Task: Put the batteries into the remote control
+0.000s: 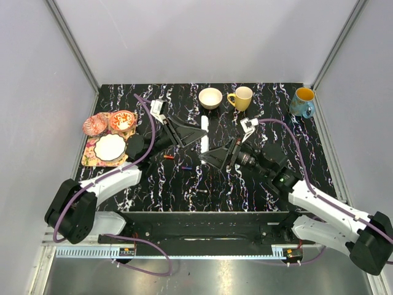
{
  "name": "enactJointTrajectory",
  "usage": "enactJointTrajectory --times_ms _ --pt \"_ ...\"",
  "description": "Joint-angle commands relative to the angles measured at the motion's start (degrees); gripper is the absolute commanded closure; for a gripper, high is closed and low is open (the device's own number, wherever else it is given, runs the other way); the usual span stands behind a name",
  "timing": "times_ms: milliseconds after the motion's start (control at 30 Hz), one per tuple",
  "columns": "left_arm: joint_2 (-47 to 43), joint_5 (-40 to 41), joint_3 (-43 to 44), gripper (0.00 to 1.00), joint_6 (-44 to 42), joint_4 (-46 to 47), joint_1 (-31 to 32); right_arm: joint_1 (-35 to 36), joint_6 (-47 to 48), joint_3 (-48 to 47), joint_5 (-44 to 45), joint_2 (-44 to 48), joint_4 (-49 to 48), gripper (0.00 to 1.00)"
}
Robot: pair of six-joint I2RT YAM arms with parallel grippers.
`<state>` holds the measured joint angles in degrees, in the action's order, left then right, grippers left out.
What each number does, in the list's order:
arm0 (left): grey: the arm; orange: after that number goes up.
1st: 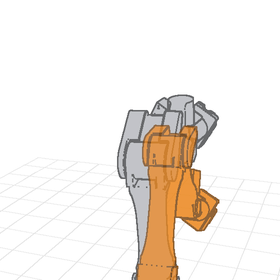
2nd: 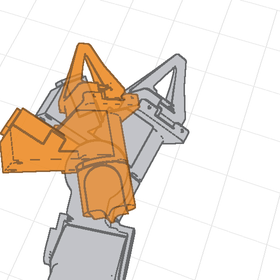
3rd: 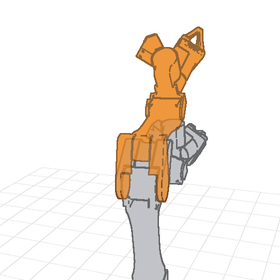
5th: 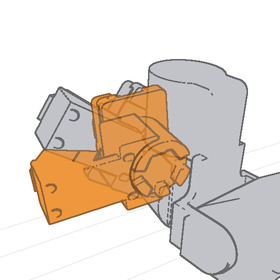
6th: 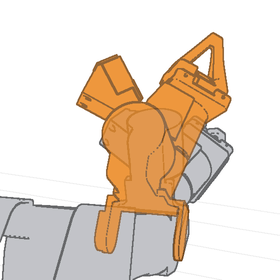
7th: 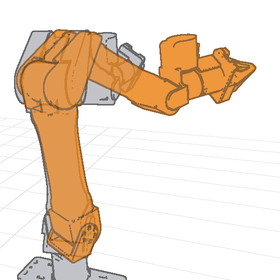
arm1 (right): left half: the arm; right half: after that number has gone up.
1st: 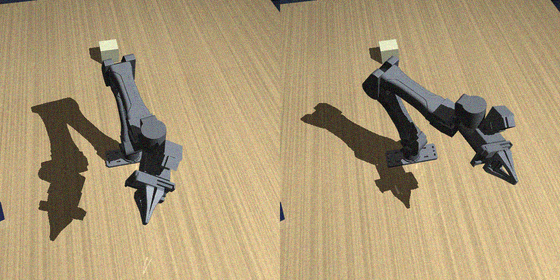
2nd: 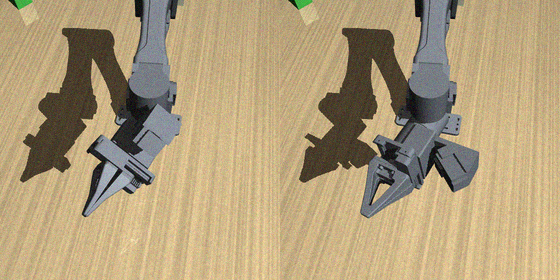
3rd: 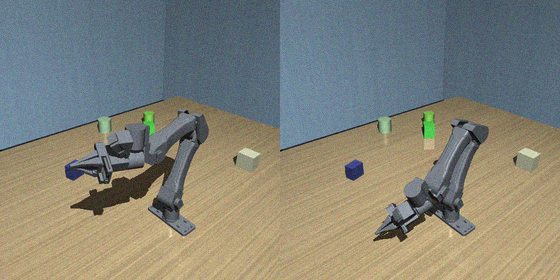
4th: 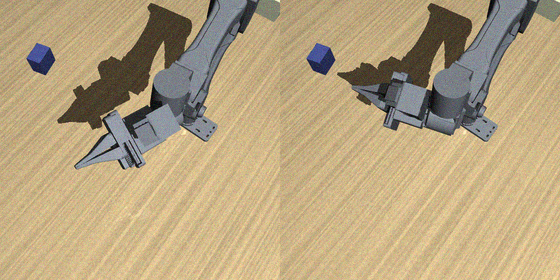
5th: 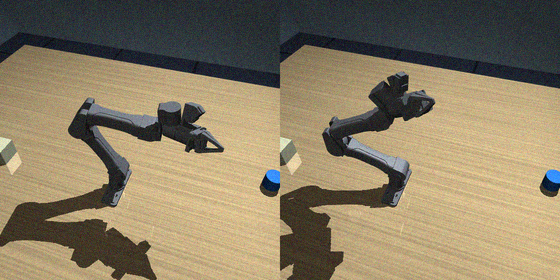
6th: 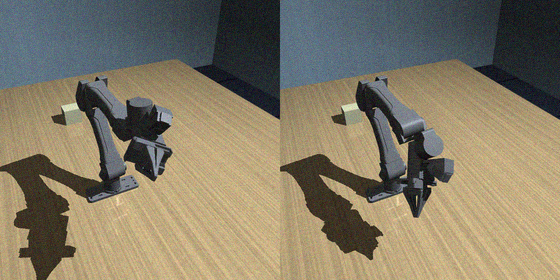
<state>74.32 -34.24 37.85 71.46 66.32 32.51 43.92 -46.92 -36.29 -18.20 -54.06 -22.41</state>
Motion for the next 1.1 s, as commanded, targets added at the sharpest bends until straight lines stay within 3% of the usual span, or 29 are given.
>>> enactJointTrajectory --times_ms 0,100,233,367,467,500,600,633,800,833,933,1067 --pt "-0.4 -1.4 0.2 1.00 1.1 6.4 -0.2 -0.1 -2.3 -0.4 -3.6 -2.4 -8.8 0.06" --pt "-0.3 -1.4 0.2 1.00 1.2 6.5 -0.2 -0.2 -3.6 -0.3 -5.0 -3.9 -11.4 0.15" --pt "-0.1 -1.4 -0.2 1.00 1.2 7.3 -0.1 -0.3 -4.8 0.4 -6.3 -4.8 -14.5 0.39" --pt "-0.2 -1.4 -0.3 0.96 0.5 6.1 -0.3 -0.3 -4.8 0.7 -7.4 -4.0 -13.7 0.55" --pt "-0.5 -1.6 -0.1 0.60 -0.7 3.8 -0.6 -0.3 -3.5 0.3 -8.2 -2.5 -10.8 0.66" --pt "-0.7 -1.7 0.0 0.36 -1.3 3.1 -1.1 -0.3 -2.9 0.1 -8.3 -2.0 -9.7 0.68" --pt "-3.1 -0.7 0.0 0.18 -5.0 -2.7 -2.8 -0.3 2.2 -2.5 -7.3 0.6 0.4 0.70" --pt "-4.2 0.0 0.0 0.01 -6.5 -7.9 -3.2 -0.3 3.7 -4.1 -6.9 1.8 6.5 0.70" --pt "-10.0 5.2 5.1 0.01 -21.5 -31.7 -4.5 -0.2 14.2 -10.7 1.0 2.7 26.1 0.75" --pt "-10.4 6.6 6.8 0.01 -24.0 -42.1 -4.0 -0.3 15.4 -13.2 2.8 1.7 31.8 0.78" --pt "-10.6 15.1 13.9 0.01 -32.7 -59.7 0.0 -0.2 18.8 -16.1 8.6 -0.5 38.1 0.80" --pt "-11.4 28.8 18.1 0.01 -37.5 -68.2 7.2 -0.2 19.6 -17.7 12.4 -2.5 40.5 0.78"
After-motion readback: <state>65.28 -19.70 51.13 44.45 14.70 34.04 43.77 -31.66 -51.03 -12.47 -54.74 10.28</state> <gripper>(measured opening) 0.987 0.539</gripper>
